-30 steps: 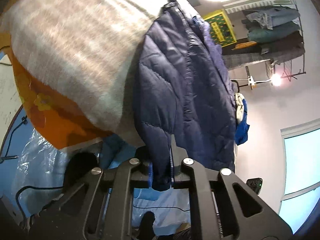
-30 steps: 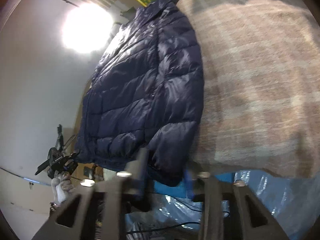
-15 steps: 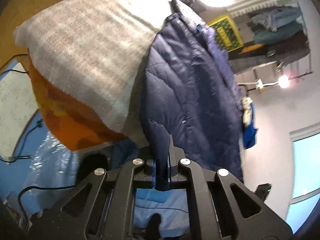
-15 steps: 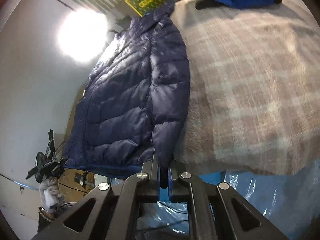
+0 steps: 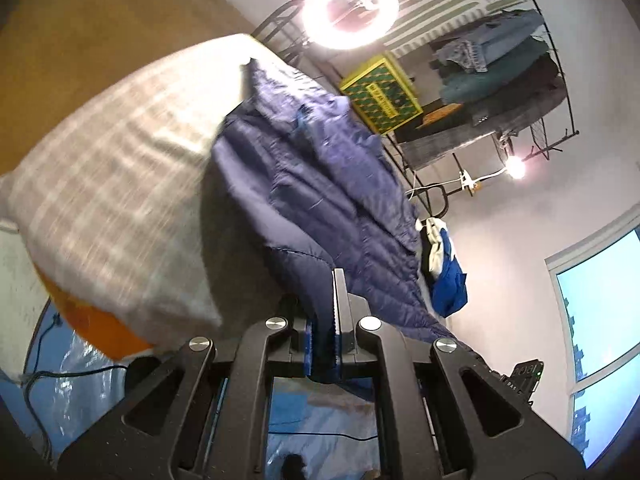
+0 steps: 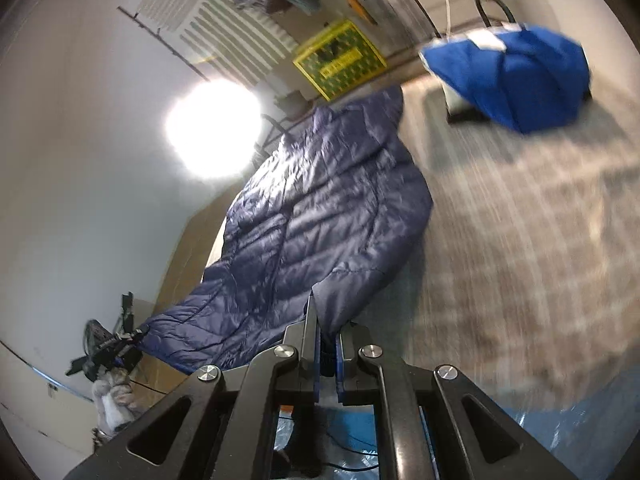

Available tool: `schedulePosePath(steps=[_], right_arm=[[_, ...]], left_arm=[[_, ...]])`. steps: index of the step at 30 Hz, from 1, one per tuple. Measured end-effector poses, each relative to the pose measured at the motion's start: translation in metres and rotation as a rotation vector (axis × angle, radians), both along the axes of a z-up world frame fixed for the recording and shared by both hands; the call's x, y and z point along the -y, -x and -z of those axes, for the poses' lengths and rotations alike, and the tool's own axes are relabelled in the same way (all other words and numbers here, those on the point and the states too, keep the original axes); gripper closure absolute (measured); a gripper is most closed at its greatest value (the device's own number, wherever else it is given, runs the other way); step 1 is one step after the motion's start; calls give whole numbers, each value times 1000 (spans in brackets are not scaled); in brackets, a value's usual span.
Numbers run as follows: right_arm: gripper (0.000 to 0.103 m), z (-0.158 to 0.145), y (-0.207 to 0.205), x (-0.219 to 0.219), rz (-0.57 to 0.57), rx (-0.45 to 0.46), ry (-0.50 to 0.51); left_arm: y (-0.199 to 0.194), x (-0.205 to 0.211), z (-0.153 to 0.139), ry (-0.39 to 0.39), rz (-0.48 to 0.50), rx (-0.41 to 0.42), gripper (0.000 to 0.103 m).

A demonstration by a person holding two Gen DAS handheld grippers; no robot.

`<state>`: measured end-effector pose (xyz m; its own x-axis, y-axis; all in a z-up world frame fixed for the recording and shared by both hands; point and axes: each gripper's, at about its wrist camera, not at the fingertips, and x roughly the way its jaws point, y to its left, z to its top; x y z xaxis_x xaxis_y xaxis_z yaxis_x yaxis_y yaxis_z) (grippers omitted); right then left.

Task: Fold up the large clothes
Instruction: 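Lift the hem with both tools and fold it toward the collar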

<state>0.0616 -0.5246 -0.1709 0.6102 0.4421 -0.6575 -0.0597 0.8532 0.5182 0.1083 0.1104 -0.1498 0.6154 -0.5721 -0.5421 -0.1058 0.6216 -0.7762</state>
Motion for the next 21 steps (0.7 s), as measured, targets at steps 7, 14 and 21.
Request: schedulePosePath(steps=[7,14,21], right_arm=[[101,-33,-22,-8,19,47,52],[101,-50,-74,-7,41,68,47],[101,-50,-148,-14,59,68,73]], left_arm=[[-45,1,-28,12,-20,38,98],[-100,2,-36,-25,-49,27,98],[-172,6,-16,-63,-66,-10,98]])
